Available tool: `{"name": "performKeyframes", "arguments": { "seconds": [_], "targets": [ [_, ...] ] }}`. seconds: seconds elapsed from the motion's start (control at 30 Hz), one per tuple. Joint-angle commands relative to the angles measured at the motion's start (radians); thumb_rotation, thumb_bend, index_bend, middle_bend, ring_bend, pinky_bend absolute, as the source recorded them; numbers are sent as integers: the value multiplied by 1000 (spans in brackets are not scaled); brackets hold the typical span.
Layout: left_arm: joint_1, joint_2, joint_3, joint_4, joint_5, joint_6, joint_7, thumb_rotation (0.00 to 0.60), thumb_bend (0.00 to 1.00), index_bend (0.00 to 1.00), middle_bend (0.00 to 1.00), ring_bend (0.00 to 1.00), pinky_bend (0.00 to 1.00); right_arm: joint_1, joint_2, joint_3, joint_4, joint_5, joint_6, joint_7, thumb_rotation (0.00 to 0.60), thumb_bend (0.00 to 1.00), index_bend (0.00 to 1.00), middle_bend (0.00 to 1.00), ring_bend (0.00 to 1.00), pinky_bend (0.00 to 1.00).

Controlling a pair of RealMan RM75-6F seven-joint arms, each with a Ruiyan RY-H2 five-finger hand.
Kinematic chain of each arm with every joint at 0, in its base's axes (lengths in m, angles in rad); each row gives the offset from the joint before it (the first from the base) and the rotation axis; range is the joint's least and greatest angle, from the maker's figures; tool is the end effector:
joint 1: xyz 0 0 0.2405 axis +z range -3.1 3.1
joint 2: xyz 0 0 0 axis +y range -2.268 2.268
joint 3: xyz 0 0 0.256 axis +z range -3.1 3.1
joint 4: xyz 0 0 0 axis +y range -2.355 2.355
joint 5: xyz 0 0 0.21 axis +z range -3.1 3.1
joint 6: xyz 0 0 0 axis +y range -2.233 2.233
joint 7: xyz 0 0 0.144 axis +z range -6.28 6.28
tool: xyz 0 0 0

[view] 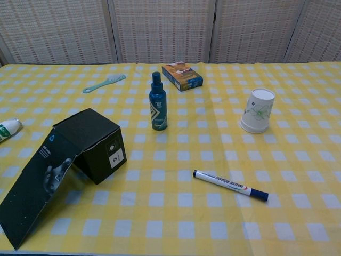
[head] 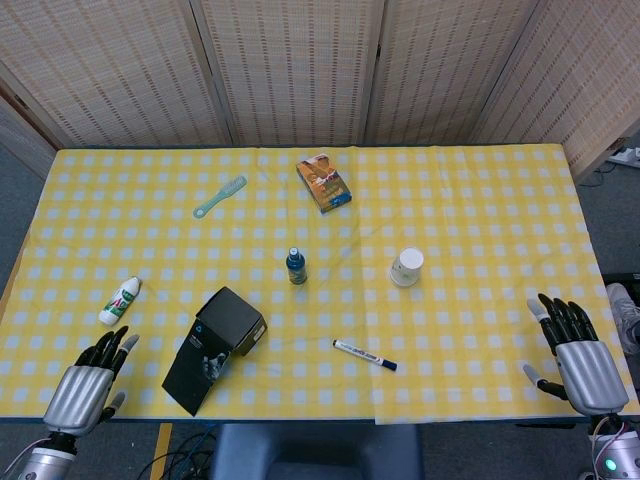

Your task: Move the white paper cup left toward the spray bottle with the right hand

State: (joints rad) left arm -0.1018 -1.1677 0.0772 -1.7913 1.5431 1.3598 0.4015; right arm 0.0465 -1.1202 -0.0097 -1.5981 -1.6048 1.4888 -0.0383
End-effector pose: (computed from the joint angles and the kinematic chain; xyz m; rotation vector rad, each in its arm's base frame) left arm -0.2730 0.1507 0.0961 -1.6794 -0.8881 -0.6786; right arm -0.3108 -0.1559 0.1465 1.5001 -0.8871 0.8577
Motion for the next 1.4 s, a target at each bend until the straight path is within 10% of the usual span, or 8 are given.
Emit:
{"name": "performKeyframes", "arguments": {
  "seconds": [0.03, 0.47, 0.87, 1.4],
  "targets": [
    [-2, -3, -1, -2, -2, -3, 3, 600, 317, 0, 0, 0, 229, 3, 0, -1, 3, 7, -12, -2, 600, 213, 0, 0, 0, 0],
    [-3, 13, 3, -5, 19, 6, -35, 600, 317, 0, 0, 0, 229, 122, 76, 68, -149, 92, -183, -138, 600, 213, 0, 0, 0, 0],
    [6, 25, -7, -12, 2, 26, -47, 600, 318, 0, 0, 0, 229, 531, 100, 272, -134, 701, -721, -249, 600, 215, 102, 0, 0, 0],
    [20, 49, -13, -16, 23, 67, -90, 600, 317, 0, 0, 0, 229, 831, -81, 203, 48, 1055, -833, -360, 600, 225, 187, 0, 0, 0]
  ]
}}
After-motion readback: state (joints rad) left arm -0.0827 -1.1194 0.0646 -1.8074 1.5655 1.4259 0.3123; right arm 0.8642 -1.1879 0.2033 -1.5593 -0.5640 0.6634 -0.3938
